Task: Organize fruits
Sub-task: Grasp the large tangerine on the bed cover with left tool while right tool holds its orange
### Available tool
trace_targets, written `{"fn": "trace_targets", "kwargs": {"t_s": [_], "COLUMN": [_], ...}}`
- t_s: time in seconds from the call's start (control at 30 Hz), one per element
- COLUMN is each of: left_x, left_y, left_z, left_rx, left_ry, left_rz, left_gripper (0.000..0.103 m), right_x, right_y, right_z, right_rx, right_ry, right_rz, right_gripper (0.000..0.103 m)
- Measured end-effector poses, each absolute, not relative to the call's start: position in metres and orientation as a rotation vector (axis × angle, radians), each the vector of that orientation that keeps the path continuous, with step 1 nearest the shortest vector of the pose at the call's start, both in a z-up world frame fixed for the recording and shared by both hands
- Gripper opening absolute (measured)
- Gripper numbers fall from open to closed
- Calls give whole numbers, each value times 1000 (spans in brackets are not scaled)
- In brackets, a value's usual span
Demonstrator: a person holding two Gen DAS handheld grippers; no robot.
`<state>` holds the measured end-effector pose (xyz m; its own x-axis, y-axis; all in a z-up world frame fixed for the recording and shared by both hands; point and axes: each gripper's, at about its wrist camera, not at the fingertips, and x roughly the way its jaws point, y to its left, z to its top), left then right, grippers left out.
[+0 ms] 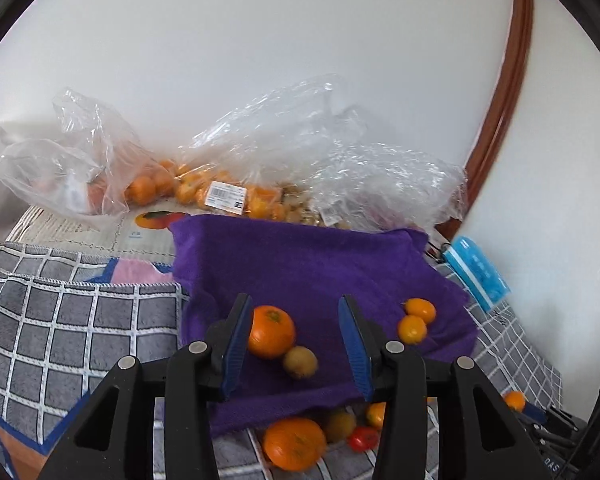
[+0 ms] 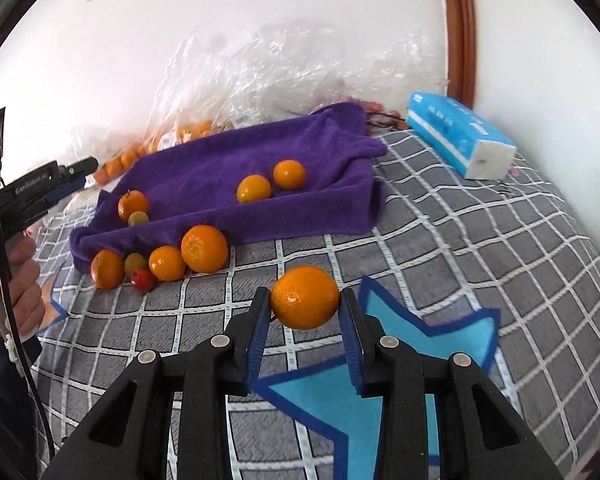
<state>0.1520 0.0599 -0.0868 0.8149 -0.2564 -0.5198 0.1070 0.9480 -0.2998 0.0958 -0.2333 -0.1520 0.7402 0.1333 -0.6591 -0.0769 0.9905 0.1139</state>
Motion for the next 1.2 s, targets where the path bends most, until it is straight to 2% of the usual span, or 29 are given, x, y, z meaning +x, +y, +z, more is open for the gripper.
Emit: {"fn": "trace_targets", "kwargs": {"t_s": [0.1,0.37,0.63,0.67,0.7,0.9,1.1,1.2], "left_x": [134,114,128,128,127,120,122,121], "left_y": [49,40,22,23,26,42,38,39], "left_z": [-91,-135,-154,-153,-152,-153,-156,-156], "left_rx": [-194,-156,-57,-68,-85,-172,-171,-174], "left_ry": [596,764,862,858,853,843,853,851], "left_rz": [-183,-175,-125,-132,-141,-166,-156,-152], "left_gripper": [46,46,46,41,40,39,40,40], "right_x": [86,75,71,71,72,75,77,78], "right_y": [-236,-228,-215,-214,-213,-215,-225,-223], "right_z": [-148,-163,-174,-176,-177,-184,-185,-185], "right_rx": [70,88,-16,-25,-30,-8,32,15], "right_ry": [707,720,775,778,779,802,823,817], "right_rz": [104,147,178,181,179,179,168,157], "right_gripper": [34,34,34,34,34,34,40,47]}}
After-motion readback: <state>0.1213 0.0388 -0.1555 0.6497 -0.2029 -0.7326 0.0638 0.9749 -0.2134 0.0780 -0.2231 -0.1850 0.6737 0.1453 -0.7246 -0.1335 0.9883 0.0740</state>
